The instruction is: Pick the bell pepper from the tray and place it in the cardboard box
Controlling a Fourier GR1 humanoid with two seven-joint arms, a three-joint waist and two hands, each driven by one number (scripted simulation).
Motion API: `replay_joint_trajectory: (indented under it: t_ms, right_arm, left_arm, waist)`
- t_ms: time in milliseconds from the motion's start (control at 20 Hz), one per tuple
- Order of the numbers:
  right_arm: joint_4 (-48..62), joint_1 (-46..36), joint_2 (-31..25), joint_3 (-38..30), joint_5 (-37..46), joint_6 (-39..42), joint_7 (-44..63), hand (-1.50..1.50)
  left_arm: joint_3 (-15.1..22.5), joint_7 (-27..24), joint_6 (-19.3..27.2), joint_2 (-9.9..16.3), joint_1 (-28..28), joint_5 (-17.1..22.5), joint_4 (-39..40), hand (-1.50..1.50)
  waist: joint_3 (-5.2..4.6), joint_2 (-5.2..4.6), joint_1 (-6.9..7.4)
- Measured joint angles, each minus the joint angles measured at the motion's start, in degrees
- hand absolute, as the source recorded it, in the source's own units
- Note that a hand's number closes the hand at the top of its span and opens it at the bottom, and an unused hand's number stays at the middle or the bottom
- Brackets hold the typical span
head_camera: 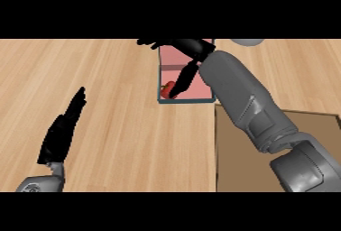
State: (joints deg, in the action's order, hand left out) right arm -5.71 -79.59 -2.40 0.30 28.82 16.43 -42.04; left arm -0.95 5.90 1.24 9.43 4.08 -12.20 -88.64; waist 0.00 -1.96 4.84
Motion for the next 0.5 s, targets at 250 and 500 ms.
replay_joint_trajectory:
  t_ms: [250,500]
  right_arm:
    - [1.47,-0.88,-2.74,-7.3,-7.08,4.27,2.12,-1.5]
    - [2.83,-1.99,-7.88,-13.36,-12.98,8.15,5.71,-1.5]
  left_arm:
    - [-0.16,0.04,-0.18,0.28,0.06,0.03,-0.47,0.0]
    - [0.58,-0.23,-0.32,-0.18,0.22,-0.13,-0.94,0.0]
  waist:
    - [0.01,-0.3,0.57]
    - [0.02,-0.89,1.32]
